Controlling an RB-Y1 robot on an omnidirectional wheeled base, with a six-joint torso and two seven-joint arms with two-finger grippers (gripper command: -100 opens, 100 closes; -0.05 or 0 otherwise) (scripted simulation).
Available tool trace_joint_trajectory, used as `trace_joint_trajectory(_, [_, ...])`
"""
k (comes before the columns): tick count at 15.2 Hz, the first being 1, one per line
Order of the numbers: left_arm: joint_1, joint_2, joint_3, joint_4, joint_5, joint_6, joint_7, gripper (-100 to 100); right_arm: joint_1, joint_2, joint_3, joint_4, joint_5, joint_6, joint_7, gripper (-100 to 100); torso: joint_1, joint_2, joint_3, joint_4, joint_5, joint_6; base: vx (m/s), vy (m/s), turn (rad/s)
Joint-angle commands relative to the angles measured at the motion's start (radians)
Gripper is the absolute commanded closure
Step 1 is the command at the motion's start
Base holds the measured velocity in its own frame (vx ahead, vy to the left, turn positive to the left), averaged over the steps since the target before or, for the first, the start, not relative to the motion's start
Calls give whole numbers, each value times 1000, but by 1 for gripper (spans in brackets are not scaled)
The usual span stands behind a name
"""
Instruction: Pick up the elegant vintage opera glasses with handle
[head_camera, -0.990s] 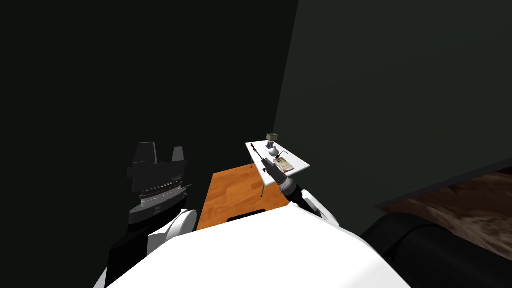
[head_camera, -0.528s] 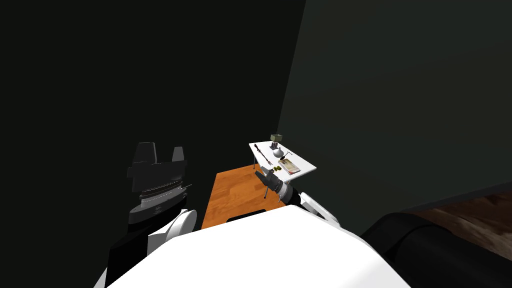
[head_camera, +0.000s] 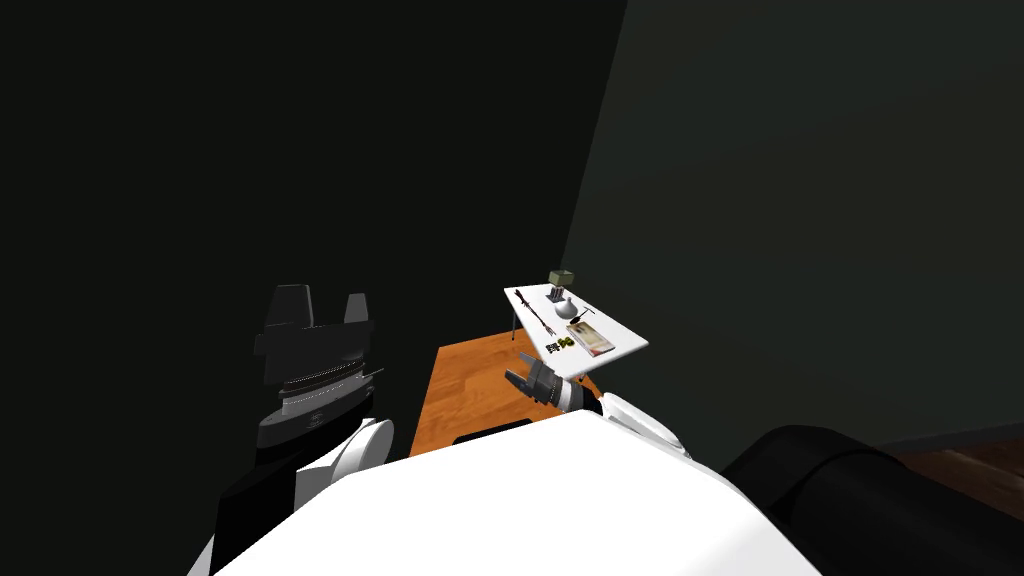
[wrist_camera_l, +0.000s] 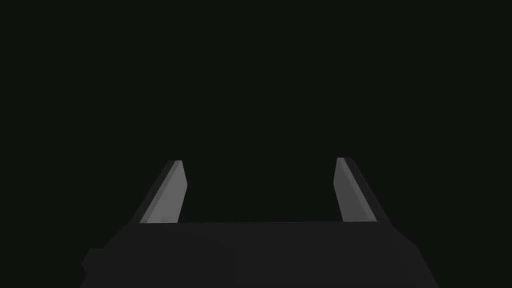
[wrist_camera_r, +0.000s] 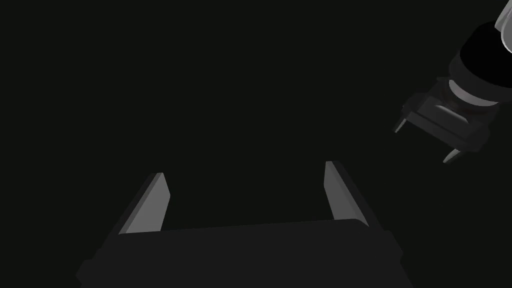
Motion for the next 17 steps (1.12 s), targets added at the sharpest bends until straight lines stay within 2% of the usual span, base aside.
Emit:
trace_joint_trajectory(1, [0, 0, 0, 0, 0, 0, 0, 0, -5, -35, 25, -2, 17, 20, 7, -100, 0, 0, 0, 0, 0, 0, 81, 58, 28])
trace_joint_trajectory(2, [0, 0, 0, 0, 0, 0, 0, 0, -8, -67, 62, 10, 53, 45, 22, -100, -1, 0, 0, 0, 0, 0, 75, 57, 83])
trace_joint_trajectory(3, [0, 0, 0, 0, 0, 0, 0, 0, -8, -90, 68, 10, 53, 45, 22, -100, -1, 1, 0, 0, 0, 0, 88, 53, 63])
trace_joint_trajectory(4, [0, 0, 0, 0, 0, 0, 0, 0, -11, -122, 91, 21, 86, 71, 37, -100, -2, 0, 0, 0, 0, 0, 118, 54, 96])
trace_joint_trajectory(5, [0, 0, 0, 0, 0, 0, 0, 0, -11, -140, 111, 21, 90, 71, 37, -100, -2, -1, 0, 0, 0, 0, 132, 59, 82])
trace_joint_trajectory(6, [0, 0, 0, 0, 0, 0, 0, 0, -11, -145, 111, 21, 90, 71, 37, -100, -2, -2, -1, 0, 0, 0, 101, 43, 13])
trace_joint_trajectory(7, [0, 0, 0, 0, 0, 0, 0, 0, -14, -183, 146, 33, 128, 96, 51, -100, -2, -1, -1, 0, 0, 0, 104, 41, 51])
trace_joint_trajectory(8, [0, 0, 0, 0, 0, 0, 0, 0, -14, -200, 154, 33, 128, 96, 51, -100, -2, -1, -1, 0, 0, 0, 112, 38, 70])
trace_joint_trajectory(9, [0, 0, 0, 0, 0, 0, 0, 0, -17, -236, 180, 45, 159, 122, 66, -100, -3, -2, -1, 0, -1, 0, 154, 43, 101])
trace_joint_trajectory(11, [0, 0, 0, 0, 0, 0, 0, 0, -17, -253, 197, 45, 165, 122, 66, -100, -3, -4, -2, -1, -1, 0, 128, 28, 46])
trace_joint_trajectory(12, [0, 0, 0, 0, 0, 0, 0, 0, -20, -290, 240, 57, 202, 148, 81, -100, -4, -2, -2, -1, -1, 0, 122, 24, 57])
trace_joint_trajectory(13, [0, 0, 0, 0, 0, 0, 0, 0, -20, -306, 240, 57, 202, 148, 81, -100, -4, -2, -1, -1, -1, 0, 132, 33, 66])
trace_joint_trajectory(14, [0, 0, 0, 0, 0, 0, 0, 0, -23, -335, 281, 69, 238, 173, 96, -100, -4, -3, -2, -1, -1, 0, 142, 31, 88])
trace_joint_trajectory(16, [0, 0, 0, 0, 0, 0, 0, 0, -23, -358, 282, 69, 238, 173, 96, -100, -3, -3, -2, -1, -1, 0, 119, 27, 45])
trace_joint_trajectory(17, [0, 0, 0, 0, 0, 0, 0, 0, -26, -387, 322, 81, 275, 198, 110, -100, -4, -2, -1, -1, -1, 0, 118, 22, 65])
